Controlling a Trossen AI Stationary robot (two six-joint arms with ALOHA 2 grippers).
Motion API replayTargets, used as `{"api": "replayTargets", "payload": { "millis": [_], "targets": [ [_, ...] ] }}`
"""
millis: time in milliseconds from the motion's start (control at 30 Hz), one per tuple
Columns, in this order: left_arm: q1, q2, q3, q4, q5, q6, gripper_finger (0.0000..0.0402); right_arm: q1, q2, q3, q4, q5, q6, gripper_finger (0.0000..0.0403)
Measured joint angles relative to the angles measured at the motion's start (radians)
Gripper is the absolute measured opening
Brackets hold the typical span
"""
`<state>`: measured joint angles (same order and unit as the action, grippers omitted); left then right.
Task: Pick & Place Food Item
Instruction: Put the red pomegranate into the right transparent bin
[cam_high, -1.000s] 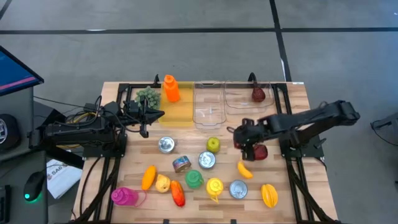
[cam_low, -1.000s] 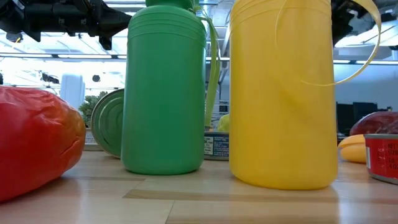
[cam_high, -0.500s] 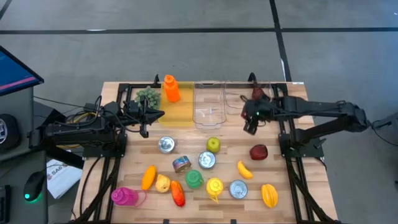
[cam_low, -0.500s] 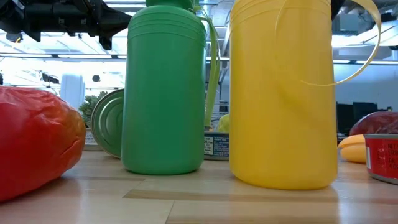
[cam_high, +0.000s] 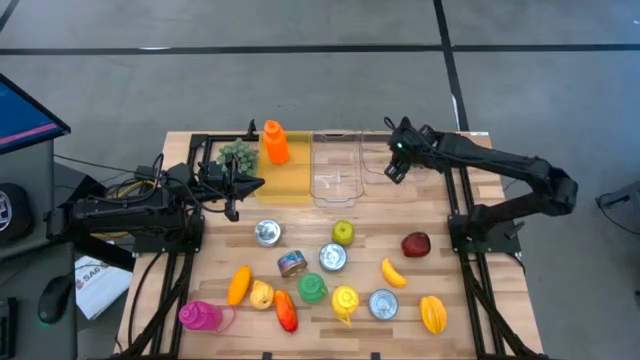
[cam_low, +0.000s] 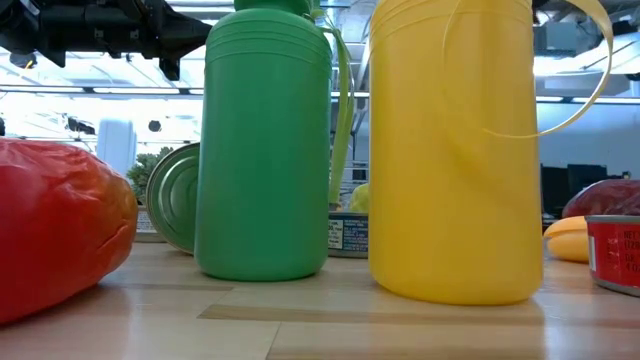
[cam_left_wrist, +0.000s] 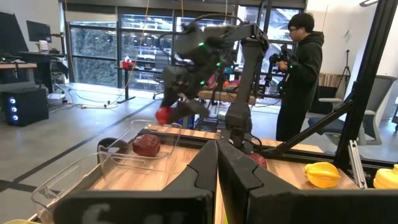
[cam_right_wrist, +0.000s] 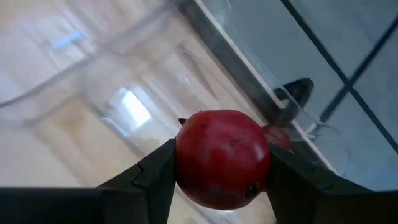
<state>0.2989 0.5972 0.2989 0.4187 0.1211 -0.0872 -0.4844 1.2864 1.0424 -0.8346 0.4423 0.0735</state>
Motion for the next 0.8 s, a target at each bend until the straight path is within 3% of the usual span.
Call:
{"api": "replayTargets", "payload": {
  "millis": [333,800],
  "targets": [
    [0.0,0.0,0.0,0.0,0.0,0.0,0.0001,-0.15,0.163,0.0,0.074,-0.003,-0.032,0.02],
    [0.0,0.0,0.0,0.0,0.0,0.0,0.0001,-0.215,0.306,0.0,0.168,-0.003,-0.059,0.0199]
  ]
}}
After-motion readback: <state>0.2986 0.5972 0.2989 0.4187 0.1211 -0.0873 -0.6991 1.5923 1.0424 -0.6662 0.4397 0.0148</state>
